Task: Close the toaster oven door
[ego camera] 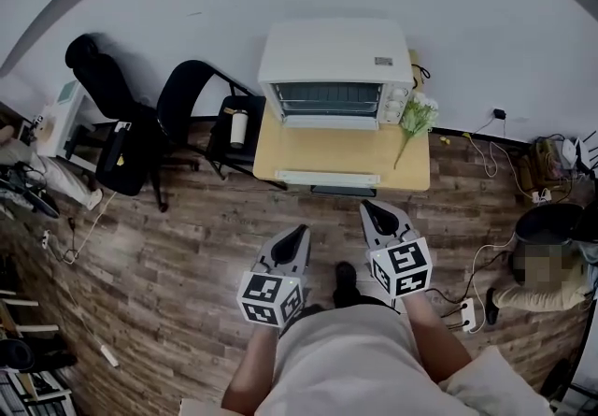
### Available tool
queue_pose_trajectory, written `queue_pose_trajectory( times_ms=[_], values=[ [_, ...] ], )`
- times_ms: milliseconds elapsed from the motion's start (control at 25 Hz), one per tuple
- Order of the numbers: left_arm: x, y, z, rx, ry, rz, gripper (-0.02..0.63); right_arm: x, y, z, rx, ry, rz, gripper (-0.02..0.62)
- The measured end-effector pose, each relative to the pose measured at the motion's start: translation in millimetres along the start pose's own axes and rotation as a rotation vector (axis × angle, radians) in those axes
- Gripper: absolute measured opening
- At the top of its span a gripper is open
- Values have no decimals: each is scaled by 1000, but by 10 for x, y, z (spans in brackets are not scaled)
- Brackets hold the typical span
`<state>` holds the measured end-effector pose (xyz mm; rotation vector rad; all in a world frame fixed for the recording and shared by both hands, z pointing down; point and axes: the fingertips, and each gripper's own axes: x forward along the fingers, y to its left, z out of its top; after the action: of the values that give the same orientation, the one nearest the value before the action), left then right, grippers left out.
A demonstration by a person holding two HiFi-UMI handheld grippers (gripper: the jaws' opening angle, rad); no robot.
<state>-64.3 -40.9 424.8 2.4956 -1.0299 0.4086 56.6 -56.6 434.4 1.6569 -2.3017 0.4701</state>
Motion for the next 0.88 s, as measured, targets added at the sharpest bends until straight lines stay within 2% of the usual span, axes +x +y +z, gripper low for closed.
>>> queue_pose_trajectory(
  times_ms=[320,640,880],
  values=[
    [260,-87,-32,-25,-10,29,14,163,-225,-132,-16,31,52,-2],
    [263,12,-69,-42,-1,77,14,392,-100,-295,-55,76,127,-2],
    [264,102,-97,-46,6,82,14,554,-1,-401,-114,103,142,-2]
  ],
)
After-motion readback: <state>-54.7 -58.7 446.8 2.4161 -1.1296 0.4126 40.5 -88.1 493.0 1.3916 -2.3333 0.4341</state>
